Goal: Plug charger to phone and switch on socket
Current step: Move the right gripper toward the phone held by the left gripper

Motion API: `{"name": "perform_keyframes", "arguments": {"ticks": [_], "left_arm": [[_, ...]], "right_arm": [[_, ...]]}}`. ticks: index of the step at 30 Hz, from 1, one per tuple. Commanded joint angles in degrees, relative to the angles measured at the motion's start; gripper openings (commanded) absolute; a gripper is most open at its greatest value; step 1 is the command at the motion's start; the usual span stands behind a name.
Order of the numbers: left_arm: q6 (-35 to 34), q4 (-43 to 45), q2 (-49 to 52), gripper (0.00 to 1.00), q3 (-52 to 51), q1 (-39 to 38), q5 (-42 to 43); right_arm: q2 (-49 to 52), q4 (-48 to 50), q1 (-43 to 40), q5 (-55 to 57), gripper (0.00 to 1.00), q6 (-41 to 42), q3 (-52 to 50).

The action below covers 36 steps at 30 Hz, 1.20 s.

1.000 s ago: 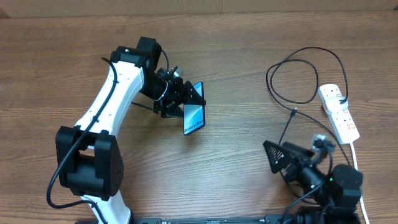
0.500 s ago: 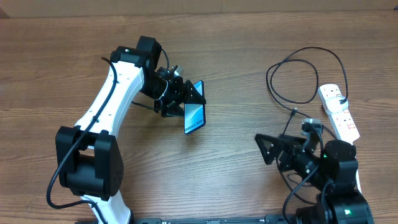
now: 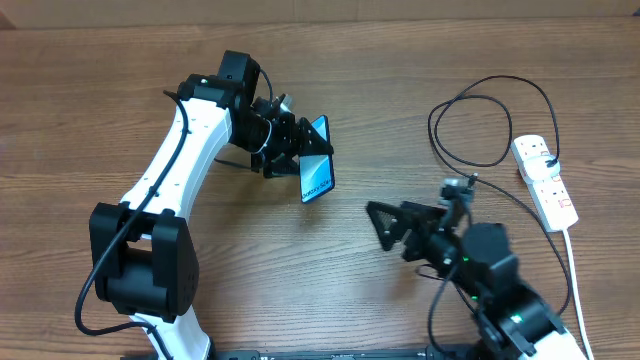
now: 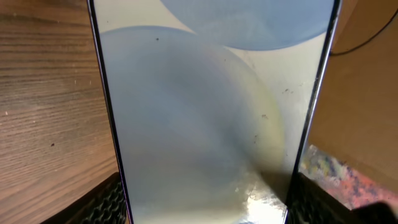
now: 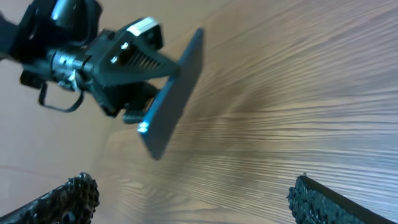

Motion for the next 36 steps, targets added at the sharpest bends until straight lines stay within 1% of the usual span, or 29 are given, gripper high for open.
{"name": "perform_keyframes", "arguments": {"ticks": [1,4,8,12,15,20,21,24,29,36], "left_arm": [[-6.4,1.3,-0.2,0.35,1.4,0.1,-0.2],[-11.1,3.3,-0.2,0.35,1.4,0.1,-2.6],[-16.8,6.3,-0.2,0.34,1.4,0.1,-2.7],[-21.9,7.7,-0.2,0.34,1.4,-0.1,-5.0],[-24.8,8.2,-0.2,0.33,1.4,-0.7,-6.9],[-25.7,10.2,-0.2,0.33,1.4,-3.0,-8.2],[-25.7,10.5,-0.2,0.33,1.4,-3.4,-8.2],[-25.7,10.9,-0.2,0.33,1.4,-4.6,-8.3],[-25.9,10.9,-0.2,0.33,1.4,-6.0,-8.2],[-26.5,10.9,-0.2,0.33,1.4,-7.7,-8.0]], "right_arm": [[5.9,6.9,6.7,10.6,1.00,3.5,-0.5],[12.1,12.9,10.4,16.1,0.99,3.5,-0.5],[22.5,24.7,12.7,23.1,1.00,3.5,-0.5],[31.9,37.2,12.9,22.0,1.00,3.5,-0.5],[36.9,43.5,12.9,21.9,1.00,3.5,-0.5],[42.6,51.7,12.9,20.1,1.00,3.5,-0.5],[43.1,52.5,12.9,19.9,1.00,3.5,-0.5],[43.8,54.4,12.9,19.7,0.93,3.5,-0.5],[43.8,55.6,12.9,19.8,0.77,3.5,-0.5],[44.4,55.6,12.9,20.9,0.71,3.5,-0.4]]}}
